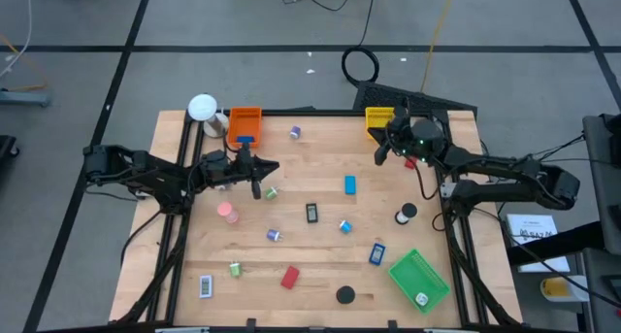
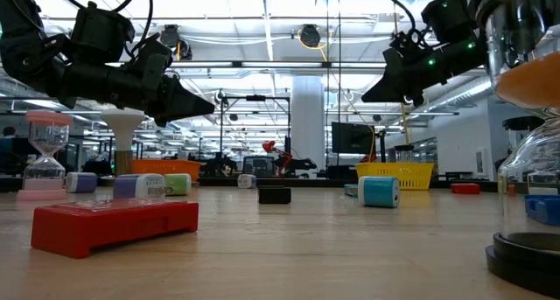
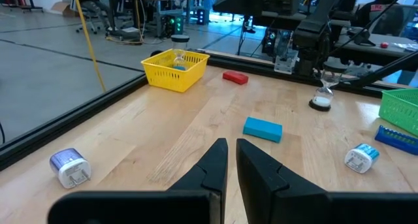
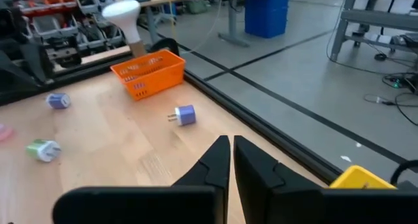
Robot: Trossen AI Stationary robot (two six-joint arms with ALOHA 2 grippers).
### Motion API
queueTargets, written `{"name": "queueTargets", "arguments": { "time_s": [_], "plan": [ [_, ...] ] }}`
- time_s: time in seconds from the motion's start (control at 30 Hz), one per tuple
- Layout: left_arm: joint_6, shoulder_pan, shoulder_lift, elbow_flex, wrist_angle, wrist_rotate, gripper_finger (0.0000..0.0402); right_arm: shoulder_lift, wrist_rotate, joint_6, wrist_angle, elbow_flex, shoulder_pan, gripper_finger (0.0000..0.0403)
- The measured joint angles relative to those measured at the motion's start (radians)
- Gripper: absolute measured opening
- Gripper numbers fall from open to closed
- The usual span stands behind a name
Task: Pick & Place Office items
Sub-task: Put the black digital clock into the orange bin
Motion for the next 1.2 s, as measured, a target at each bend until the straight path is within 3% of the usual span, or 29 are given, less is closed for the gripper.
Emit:
{"name": "queueTargets", "arguments": {
  "time_s": [0.47,0.8,0.97,1.1,1.2],
  "plan": [
    [0.012,0.0,0.0,0.0,0.005,0.0,0.0037,0.0,0.002,-0.001,0.031,-0.015,0.008,0.0008],
    [-0.107,-0.001,0.0,0.053,-0.004,0.005,0.0037,0.0,0.0,0.0,0.02,-0.015,0.007,0.0005],
    [-0.032,-0.024,0.0,0.165,-0.274,0.044,0.0037,0.005,-0.001,0.04,0.03,-0.033,0.007,0.0004],
    [0.039,-0.064,0.0,0.28,-0.555,-0.03,0.0037,0.005,-0.001,0.086,0.031,-0.05,0.007,0.0004],
    [0.079,-0.099,0.0,0.33,-0.66,-0.092,0.0037,0.005,0.0,0.153,0.033,-0.052,0.007,0.0004]
  ]
}}
